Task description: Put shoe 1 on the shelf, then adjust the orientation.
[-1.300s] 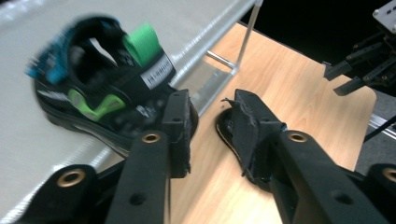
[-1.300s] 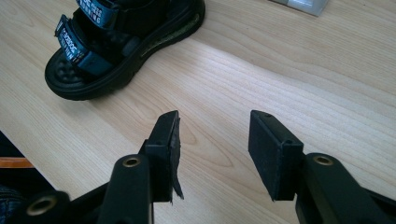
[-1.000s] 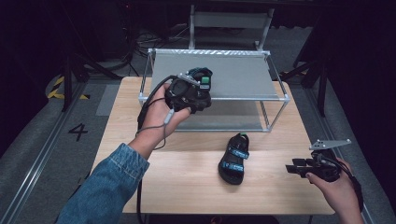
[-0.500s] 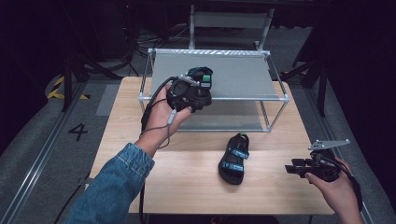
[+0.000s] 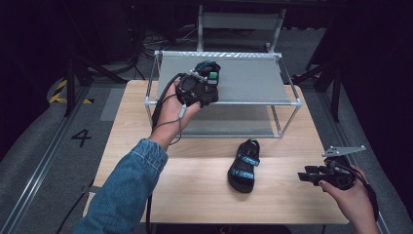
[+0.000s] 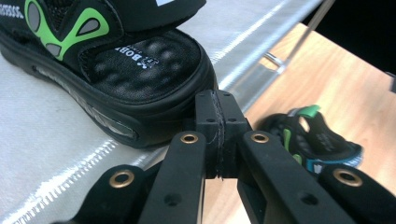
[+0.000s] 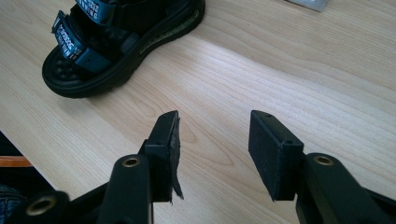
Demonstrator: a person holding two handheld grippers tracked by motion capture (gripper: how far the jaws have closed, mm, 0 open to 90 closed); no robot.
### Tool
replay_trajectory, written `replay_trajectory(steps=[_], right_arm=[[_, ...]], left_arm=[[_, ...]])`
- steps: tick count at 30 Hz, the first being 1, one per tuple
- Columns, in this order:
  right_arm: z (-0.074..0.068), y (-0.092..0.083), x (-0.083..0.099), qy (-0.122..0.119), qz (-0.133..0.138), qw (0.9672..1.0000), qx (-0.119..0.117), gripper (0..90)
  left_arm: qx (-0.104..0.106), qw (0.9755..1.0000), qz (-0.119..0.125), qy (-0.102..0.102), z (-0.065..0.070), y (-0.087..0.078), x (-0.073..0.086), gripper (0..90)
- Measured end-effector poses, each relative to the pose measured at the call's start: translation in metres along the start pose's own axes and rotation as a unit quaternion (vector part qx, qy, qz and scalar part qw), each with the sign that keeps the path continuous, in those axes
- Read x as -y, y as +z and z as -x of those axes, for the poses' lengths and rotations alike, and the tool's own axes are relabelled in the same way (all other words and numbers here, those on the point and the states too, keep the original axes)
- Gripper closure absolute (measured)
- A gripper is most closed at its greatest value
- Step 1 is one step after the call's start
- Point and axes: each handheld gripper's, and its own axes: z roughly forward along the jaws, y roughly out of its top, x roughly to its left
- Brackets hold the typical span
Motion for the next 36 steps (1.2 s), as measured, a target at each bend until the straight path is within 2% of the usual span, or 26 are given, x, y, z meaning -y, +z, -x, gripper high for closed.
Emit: replay_trajectory(steps=[2, 3, 8, 9, 12, 15, 22, 27, 30, 33, 36], right_arm=[[0.000, -0.001, 0.000, 0.000, 0.000, 1.0000, 0.000, 54.4], [0.000, -0.001, 0.000, 0.000, -0.001, 1.0000, -0.001, 54.4], [0.000, 0.000, 0.000, -0.001, 0.000, 1.0000, -0.001, 54.2], [0.000, -0.001, -0.001, -0.003, 0.000, 1.0000, 0.000, 54.2], [-0.001, -0.001, 0.000, -0.001, 0.000, 1.0000, 0.000, 54.2], [-0.001, -0.001, -0.001, -0.002, 0.001, 1.0000, 0.002, 54.2], [-0.005, 0.001, -0.003, -0.007, -0.005, 1.0000, 0.001, 54.0], [-0.007, 0.003, -0.006, -0.011, -0.004, 0.9999, 0.000, 53.8], [-0.010, 0.005, -0.013, -0.017, -0.002, 0.9998, -0.005, 55.0], [-0.014, 0.007, -0.019, -0.024, -0.005, 0.9997, -0.006, 55.2], [-0.018, 0.009, -0.028, -0.036, -0.007, 0.9993, -0.011, 56.1]], left_arm=[[0.001, 1.0000, 0.001, -0.003, -0.002, 0.002, 0.000, 89.6], [0.009, 0.9998, 0.006, -0.016, -0.005, 0.004, 0.000, 89.5], [0.015, 0.9997, 0.010, -0.019, -0.008, 0.005, 0.000, 86.7], [0.022, 0.9995, 0.010, -0.019, -0.007, 0.005, 0.000, 82.2], [0.024, 0.9995, 0.010, -0.020, -0.004, 0.003, 0.000, 70.4], [0.031, 0.9993, 0.015, -0.012, 0.004, -0.010, 0.001, 64.2], [0.014, 0.9996, 0.021, 0.009, 0.015, -0.035, 0.009, 54.9], [-0.003, 0.9994, 0.016, 0.029, 0.022, -0.051, 0.018, 43.7], [-0.001, 0.9996, 0.017, 0.024, 0.025, -0.060, 0.027, 37.5], [-0.001, 0.9995, 0.021, 0.021, 0.024, -0.067, 0.035, 35.7], [-0.016, 0.9995, 0.019, 0.020, 0.023, -0.074, 0.049, 34.0]])
